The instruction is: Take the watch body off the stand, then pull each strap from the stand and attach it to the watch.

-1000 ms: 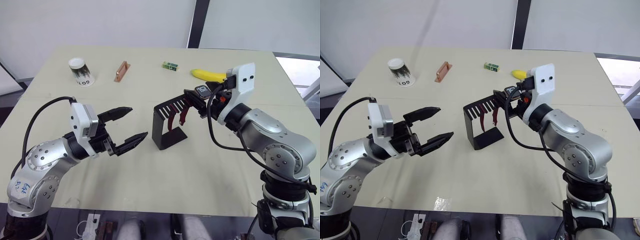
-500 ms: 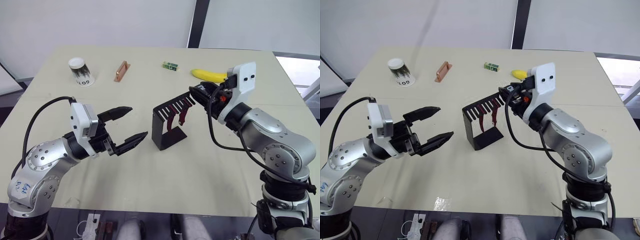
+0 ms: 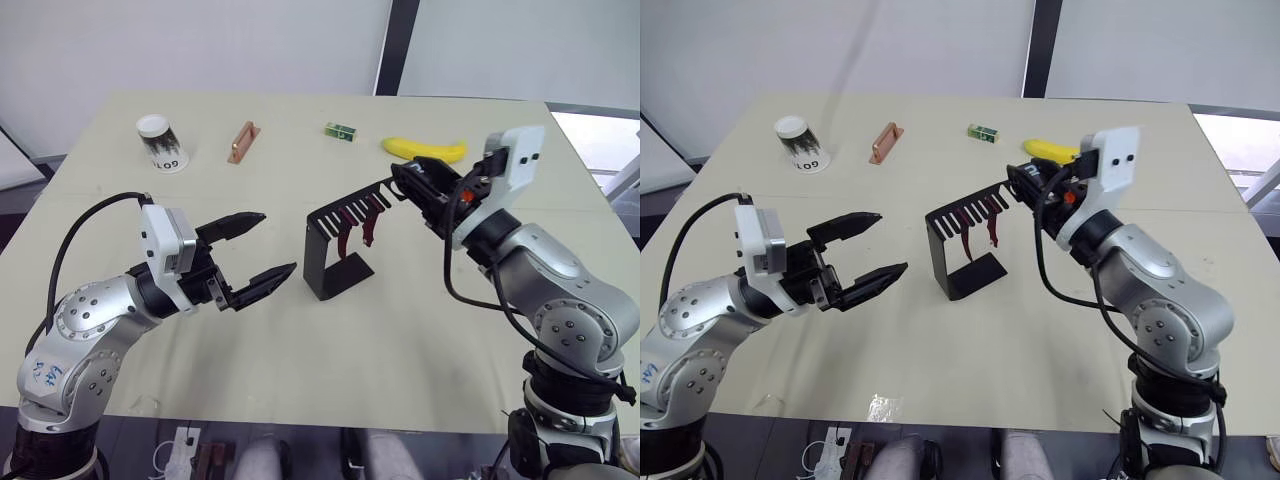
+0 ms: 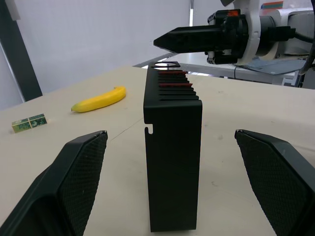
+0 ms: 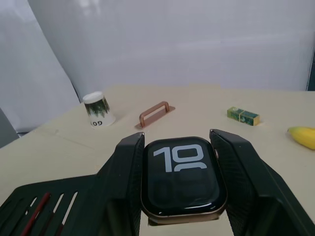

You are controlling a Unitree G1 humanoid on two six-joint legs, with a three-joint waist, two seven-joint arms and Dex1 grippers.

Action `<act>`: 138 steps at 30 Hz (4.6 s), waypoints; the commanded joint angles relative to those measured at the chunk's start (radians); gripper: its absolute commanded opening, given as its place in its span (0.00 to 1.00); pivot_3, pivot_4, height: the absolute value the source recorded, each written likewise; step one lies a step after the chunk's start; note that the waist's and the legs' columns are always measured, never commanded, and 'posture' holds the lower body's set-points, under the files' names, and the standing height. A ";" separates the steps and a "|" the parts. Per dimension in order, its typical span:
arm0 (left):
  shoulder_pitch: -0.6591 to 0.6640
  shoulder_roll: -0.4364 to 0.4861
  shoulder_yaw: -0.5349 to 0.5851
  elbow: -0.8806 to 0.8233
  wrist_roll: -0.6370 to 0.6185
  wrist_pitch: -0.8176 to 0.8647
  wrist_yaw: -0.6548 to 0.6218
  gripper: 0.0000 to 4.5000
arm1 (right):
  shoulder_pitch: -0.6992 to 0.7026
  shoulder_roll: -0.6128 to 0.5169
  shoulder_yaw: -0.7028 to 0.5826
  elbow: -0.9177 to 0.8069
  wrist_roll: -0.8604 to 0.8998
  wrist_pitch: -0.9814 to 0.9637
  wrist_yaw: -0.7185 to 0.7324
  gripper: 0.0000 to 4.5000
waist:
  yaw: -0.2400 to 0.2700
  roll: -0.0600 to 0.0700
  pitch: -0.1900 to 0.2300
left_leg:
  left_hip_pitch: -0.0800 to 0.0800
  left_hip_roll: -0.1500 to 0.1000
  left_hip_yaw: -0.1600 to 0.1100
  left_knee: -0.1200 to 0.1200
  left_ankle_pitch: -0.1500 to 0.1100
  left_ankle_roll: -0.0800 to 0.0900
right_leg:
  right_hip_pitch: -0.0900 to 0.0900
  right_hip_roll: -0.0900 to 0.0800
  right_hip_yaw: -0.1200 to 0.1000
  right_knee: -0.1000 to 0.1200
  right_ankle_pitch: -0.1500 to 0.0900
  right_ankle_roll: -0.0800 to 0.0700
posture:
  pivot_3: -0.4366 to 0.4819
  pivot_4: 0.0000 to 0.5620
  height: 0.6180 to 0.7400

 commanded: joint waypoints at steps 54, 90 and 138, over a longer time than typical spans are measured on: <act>0.168 0.106 0.061 -0.024 0.015 -0.016 -0.186 1.00 | 0.712 -0.254 -0.282 0.258 -0.177 -0.514 0.616 0.99 | 0.001 0.001 0.000 | 0.005 -0.001 0.001 -0.001 0.000 0.001 | 0.004 0.002 0.005 -0.001 0.001 0.002 | 0.48 0.27 1.00; 0.486 -0.228 -0.133 -0.214 0.431 -0.155 0.184 1.00 | 0.713 -0.310 -0.254 0.407 -0.164 -0.942 1.029 0.99 | 0.026 0.006 -0.001 | 0.018 0.002 0.001 -0.002 -0.006 0.001 | 0.019 0.005 0.008 -0.009 0.001 0.002 | 0.48 0.27 1.00; 0.090 -0.706 -0.507 0.193 1.006 -0.172 0.735 1.00 | 0.841 -0.279 -0.269 0.299 -0.175 -0.870 1.045 0.99 | 0.030 0.004 -0.001 | 0.017 0.003 0.005 -0.002 -0.006 0.003 | 0.021 0.011 0.018 -0.010 0.002 0.004 | 0.48 0.27 1.00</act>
